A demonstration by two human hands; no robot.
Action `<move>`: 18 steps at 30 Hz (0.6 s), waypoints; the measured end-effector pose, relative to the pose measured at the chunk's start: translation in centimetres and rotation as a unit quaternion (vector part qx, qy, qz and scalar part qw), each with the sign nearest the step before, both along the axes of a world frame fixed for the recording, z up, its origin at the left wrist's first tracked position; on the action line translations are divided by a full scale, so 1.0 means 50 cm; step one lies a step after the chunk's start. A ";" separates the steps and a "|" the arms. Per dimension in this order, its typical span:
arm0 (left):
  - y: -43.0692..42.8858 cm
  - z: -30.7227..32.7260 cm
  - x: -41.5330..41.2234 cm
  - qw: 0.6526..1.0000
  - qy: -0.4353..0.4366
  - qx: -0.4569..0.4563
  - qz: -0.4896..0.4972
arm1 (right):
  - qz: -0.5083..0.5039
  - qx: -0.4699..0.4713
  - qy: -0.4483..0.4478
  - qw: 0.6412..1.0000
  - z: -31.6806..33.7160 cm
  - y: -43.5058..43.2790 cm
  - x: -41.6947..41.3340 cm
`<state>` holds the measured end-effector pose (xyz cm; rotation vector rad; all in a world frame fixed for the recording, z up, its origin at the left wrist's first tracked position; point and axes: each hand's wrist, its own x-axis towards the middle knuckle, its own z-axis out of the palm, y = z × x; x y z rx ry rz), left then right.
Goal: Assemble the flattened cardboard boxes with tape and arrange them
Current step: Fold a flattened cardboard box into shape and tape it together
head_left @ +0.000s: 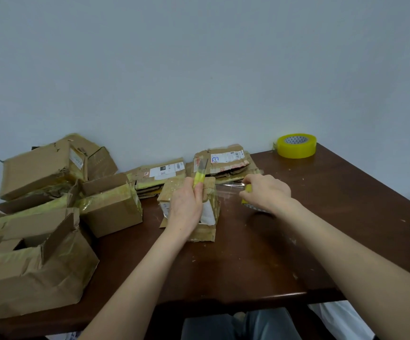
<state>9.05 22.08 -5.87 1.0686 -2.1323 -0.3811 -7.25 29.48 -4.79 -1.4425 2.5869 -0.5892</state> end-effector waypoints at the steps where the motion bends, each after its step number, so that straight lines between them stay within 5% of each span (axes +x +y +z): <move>1: -0.001 0.000 -0.001 1.000 -0.004 -0.003 0.003 | 0.002 -0.005 -0.005 1.000 0.000 0.001 0.000; 8: 0.006 0.006 -0.008 0.998 0.047 0.000 -0.038 | -0.023 -0.096 -0.067 0.993 -0.016 0.009 -0.001; 18: 0.050 -0.006 0.007 0.996 0.012 -0.073 -0.047 | -0.056 -0.125 -0.076 0.988 -0.022 0.015 0.017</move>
